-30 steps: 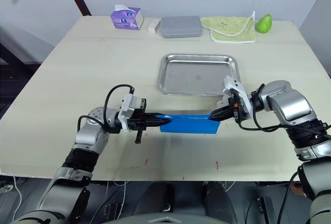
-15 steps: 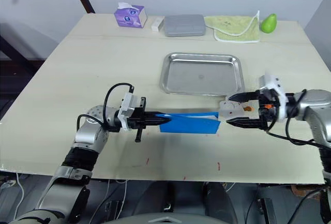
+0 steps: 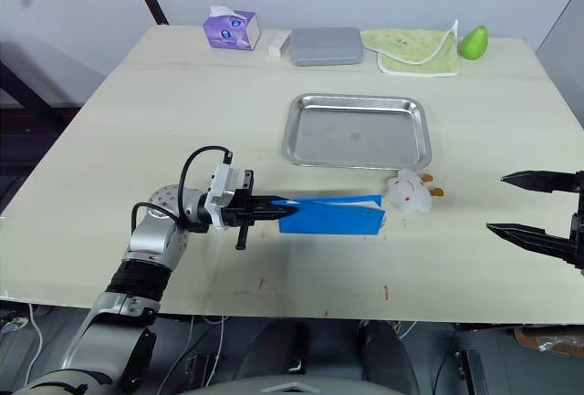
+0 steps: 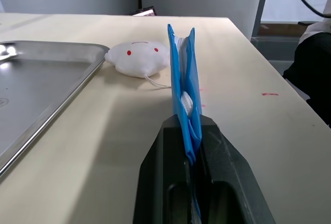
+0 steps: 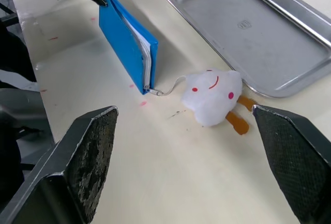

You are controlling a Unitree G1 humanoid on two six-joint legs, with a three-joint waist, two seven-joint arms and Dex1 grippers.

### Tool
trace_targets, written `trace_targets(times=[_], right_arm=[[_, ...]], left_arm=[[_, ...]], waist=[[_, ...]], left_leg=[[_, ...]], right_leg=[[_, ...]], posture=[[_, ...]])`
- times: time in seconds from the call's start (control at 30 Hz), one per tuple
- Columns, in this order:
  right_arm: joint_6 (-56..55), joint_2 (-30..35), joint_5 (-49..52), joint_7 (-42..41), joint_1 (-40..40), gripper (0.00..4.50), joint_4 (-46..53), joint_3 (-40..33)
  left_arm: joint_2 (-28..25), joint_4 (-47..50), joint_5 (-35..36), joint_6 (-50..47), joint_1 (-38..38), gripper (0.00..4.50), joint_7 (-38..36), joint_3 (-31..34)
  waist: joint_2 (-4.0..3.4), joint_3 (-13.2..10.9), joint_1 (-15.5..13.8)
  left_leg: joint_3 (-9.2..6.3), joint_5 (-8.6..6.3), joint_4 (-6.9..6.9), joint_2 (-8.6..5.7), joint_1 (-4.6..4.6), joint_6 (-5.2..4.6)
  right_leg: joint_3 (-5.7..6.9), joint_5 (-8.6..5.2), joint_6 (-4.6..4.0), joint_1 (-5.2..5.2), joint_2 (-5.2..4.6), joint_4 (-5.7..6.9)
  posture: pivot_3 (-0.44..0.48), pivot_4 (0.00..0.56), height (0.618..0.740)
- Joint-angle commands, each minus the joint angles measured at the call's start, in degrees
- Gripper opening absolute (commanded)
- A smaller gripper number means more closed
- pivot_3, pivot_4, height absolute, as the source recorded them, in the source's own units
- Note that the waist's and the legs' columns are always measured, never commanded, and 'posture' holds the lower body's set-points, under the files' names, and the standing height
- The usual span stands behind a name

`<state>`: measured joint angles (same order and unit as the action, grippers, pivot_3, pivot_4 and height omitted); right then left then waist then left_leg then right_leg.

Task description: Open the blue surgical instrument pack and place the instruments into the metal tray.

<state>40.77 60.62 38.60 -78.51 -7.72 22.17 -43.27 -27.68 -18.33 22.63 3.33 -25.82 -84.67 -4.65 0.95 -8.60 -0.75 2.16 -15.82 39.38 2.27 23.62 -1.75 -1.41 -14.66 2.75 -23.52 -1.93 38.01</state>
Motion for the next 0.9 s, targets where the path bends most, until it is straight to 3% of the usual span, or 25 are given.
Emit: trace_targets(times=[0.03, 0.13, 0.37, 0.53, 0.67, 0.83, 0.9], right_arm=[[0.19, -0.68, 1.75, 2.72, 0.32, 4.38, 2.44, -0.14], [-0.05, -1.52, 1.86, 5.75, 1.4, 4.38, 3.32, 3.07], [-2.61, -3.93, -5.0, 17.38, 10.65, 4.38, 1.64, 19.21], [-3.22, -4.69, -11.8, 20.89, 18.54, 4.38, -4.59, 32.1], [-3.44, -10.79, -19.47, 24.95, 29.27, 4.38, -15.91, 44.36], [-2.47, -13.63, -23.01, 24.37, 34.15, 4.38, -22.17, 50.31], [-3.13, -13.23, -25.06, 23.47, 34.74, 3.84, -23.44, 52.9]], left_arm=[[0.06, 0.85, -0.31, 0.65, -0.64, 0.0, 0.14, -0.15], [0.06, 1.0, -0.35, 0.55, -0.79, 0.0, 0.14, -0.17], [0.1, 2.44, -0.52, -0.12, -0.89, 0.0, 0.58, -0.62], [0.28, 3.1, -0.72, -0.37, -0.74, 0.0, 0.93, -0.87], [0.4, 3.27, -0.89, -0.17, -0.61, 0.0, 1.11, -0.97], [0.43, 3.47, -0.98, 0.02, -0.21, 0.0, 1.34, -0.97], [0.51, 3.45, -1.08, 0.24, -0.04, 0.0, 1.42, -1.03]], waist=[[0.0, 0.0, -0.01], [0.0, 0.0, 0.0], [-0.01, -0.01, -0.03], [-0.01, -0.01, -0.14], [-0.01, -0.01, 0.33], [-0.06, -0.01, -0.06], [-0.07, -0.01, -0.02]], left_leg=[[0.0, 0.0, 0.0, 0.0, 0.0, 0.0], [-0.01, 0.0, 0.0, -0.02, 0.01, 0.0], [-0.02, 0.0, 0.02, -0.02, 0.02, 0.0], [-0.01, 0.01, 0.05, -0.03, 0.06, 0.0], [0.0, 0.01, 0.08, -0.02, 0.04, 0.01], [0.03, 0.03, 0.05, -0.01, 0.14, 0.03], [0.02, 0.03, 0.04, -0.01, 0.14, 0.04]], right_leg=[[0.0, 0.0, 0.0, 0.0, 0.0, 0.0], [0.01, 0.0, 0.0, 0.0, -0.01, -0.01], [0.01, 0.0, 0.0, -0.01, -0.01, 0.0], [0.03, 0.0, 0.0, -0.03, -0.02, -0.01], [0.02, 0.0, 0.0, -0.03, 0.0, 0.0], [0.1, -0.01, -0.02, -0.12, 0.01, -0.01], [0.06, -0.01, -0.02, -0.12, -0.02, -0.03]], posture=[[0.0, 0.15, 0.736], [0.0, 0.15, 0.736], [0.0, 0.15, 0.736], [0.0, 0.15, 0.736], [0.0, 0.15, 0.736], [0.0, 0.15, 0.736], [0.0, 0.15, 0.736]])
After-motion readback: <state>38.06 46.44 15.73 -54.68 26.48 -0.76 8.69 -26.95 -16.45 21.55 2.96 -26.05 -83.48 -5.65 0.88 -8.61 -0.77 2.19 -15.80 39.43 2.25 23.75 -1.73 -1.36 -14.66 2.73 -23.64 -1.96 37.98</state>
